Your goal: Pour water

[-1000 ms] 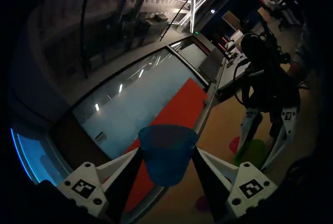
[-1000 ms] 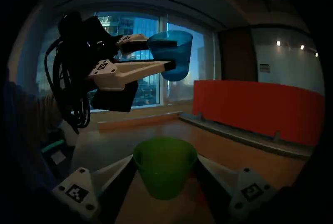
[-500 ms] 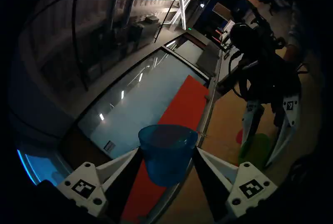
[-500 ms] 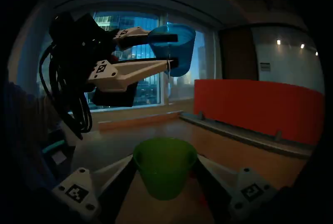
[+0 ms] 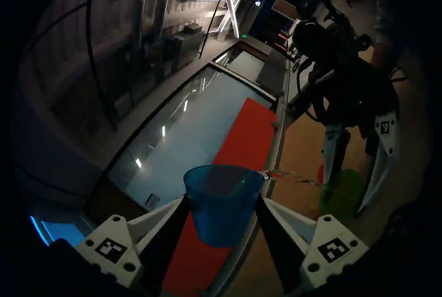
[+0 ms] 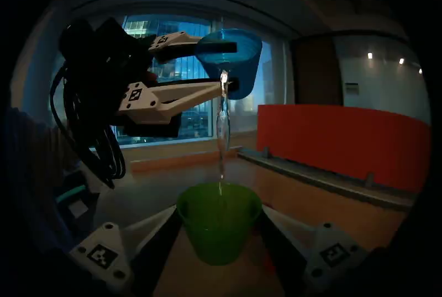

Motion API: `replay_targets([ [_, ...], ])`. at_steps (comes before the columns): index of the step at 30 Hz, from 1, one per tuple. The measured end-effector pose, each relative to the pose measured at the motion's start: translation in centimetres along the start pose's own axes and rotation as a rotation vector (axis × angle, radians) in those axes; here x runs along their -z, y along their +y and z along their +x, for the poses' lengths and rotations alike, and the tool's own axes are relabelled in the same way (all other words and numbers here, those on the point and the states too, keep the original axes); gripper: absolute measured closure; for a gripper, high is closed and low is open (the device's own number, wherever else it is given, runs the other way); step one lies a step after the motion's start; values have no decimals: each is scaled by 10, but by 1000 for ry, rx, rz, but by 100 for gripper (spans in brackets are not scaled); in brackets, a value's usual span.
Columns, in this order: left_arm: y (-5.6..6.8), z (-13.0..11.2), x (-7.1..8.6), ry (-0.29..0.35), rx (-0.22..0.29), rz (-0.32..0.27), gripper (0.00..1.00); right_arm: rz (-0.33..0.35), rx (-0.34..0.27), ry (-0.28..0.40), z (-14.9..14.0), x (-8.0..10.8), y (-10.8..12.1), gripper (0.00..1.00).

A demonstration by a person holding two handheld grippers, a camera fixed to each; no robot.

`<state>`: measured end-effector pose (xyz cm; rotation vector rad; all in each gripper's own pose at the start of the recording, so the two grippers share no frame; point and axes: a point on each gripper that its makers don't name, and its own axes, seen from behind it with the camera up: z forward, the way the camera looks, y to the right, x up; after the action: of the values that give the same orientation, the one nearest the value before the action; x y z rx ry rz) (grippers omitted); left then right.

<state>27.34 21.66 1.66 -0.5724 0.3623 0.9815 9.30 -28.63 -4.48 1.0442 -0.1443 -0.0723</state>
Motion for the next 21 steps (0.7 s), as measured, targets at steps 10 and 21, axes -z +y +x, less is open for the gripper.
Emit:
replay_targets([
  [10, 1, 3, 0, 5, -35, 6, 17, -2, 8, -2, 0, 1, 2, 9],
  [21, 0, 7, -1, 8, -92, 15, 17, -3, 14, -3, 1, 2, 2, 9],
])
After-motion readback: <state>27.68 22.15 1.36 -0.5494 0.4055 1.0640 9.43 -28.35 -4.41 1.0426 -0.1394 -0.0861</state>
